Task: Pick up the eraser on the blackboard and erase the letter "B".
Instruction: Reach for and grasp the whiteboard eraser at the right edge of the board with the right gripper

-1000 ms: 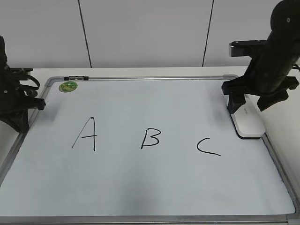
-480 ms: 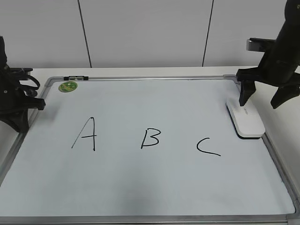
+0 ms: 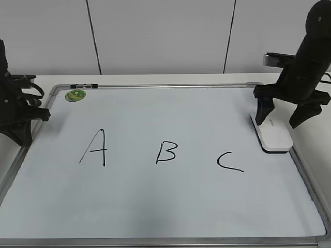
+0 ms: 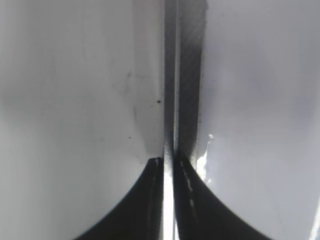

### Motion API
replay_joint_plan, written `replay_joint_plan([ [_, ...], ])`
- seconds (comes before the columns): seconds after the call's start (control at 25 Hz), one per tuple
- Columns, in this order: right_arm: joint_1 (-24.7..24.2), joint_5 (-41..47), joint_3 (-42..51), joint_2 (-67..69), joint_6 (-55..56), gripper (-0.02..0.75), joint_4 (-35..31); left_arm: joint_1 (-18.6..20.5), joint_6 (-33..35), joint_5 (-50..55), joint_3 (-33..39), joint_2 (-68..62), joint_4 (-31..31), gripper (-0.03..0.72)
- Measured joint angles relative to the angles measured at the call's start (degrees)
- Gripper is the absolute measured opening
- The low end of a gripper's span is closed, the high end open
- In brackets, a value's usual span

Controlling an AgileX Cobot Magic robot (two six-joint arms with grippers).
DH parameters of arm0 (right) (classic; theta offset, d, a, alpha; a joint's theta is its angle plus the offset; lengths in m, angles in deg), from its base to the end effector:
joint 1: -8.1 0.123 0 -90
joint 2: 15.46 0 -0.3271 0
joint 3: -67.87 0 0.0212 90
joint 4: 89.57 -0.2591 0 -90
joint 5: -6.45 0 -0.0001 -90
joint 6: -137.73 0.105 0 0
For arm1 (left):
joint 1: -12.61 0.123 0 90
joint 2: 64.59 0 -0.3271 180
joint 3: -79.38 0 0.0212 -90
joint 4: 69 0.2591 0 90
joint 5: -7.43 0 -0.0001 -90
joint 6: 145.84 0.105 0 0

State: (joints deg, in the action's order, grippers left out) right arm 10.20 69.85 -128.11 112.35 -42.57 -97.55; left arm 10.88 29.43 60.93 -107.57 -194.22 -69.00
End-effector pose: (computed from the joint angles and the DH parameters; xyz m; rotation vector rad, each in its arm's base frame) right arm 0.4571 0.0298 0.2010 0.0235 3.0542 0.1964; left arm 0.4449 -0.0134 0.1481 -0.0805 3.0740 -0.0058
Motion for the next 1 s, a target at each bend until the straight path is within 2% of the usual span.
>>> replay_joint_plan([
  [0.52,0.6,-2.68,0.0,2.2,-1.16,0.668,0.33,0.0,0.0,0.0,0.0,0.0,0.0,0.039],
  [1.0,2.23,-2.93,0.0,3.85,-1.19,0.629,2.35,0.0,0.0,0.0,0.0,0.0,0.0,0.039],
])
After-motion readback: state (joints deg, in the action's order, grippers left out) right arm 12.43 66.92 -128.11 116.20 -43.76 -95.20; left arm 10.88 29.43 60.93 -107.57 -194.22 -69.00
